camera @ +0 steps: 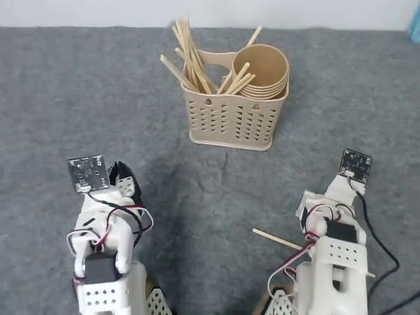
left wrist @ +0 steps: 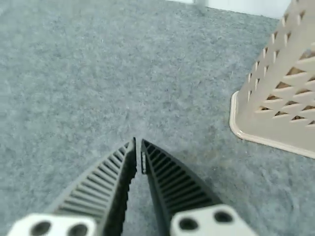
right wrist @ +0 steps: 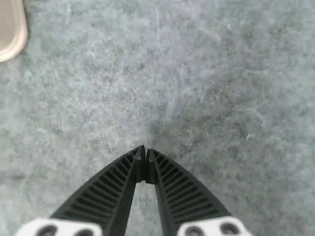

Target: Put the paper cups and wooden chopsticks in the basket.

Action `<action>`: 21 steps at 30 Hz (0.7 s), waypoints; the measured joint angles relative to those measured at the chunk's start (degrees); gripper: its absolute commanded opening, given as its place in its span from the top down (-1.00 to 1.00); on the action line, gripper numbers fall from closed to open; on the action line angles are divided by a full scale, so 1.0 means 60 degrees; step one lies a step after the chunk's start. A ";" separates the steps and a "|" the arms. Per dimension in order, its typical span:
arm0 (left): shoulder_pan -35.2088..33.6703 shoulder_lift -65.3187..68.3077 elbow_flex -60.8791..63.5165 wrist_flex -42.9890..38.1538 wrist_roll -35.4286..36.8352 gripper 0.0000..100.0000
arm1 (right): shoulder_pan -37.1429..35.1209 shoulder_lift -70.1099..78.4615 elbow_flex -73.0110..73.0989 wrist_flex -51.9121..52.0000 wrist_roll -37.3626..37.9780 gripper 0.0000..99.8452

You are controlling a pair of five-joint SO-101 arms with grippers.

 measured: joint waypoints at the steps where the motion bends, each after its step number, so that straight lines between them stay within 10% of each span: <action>1: 0.0190 0.0000 0.0000 0.0147 -0.0132 0.98 | 0.0000 -0.0366 -0.0029 0.0366 0.0000 0.98; 12: 0.0894 0.0000 0.0000 0.1099 -0.1304 0.98 | -0.0234 -0.7077 0.0469 0.3282 0.0718 0.98; 21: 0.0864 0.0000 -0.0308 0.1758 -0.1348 0.98 | -0.1040 -0.6813 0.0586 0.3282 0.1084 0.97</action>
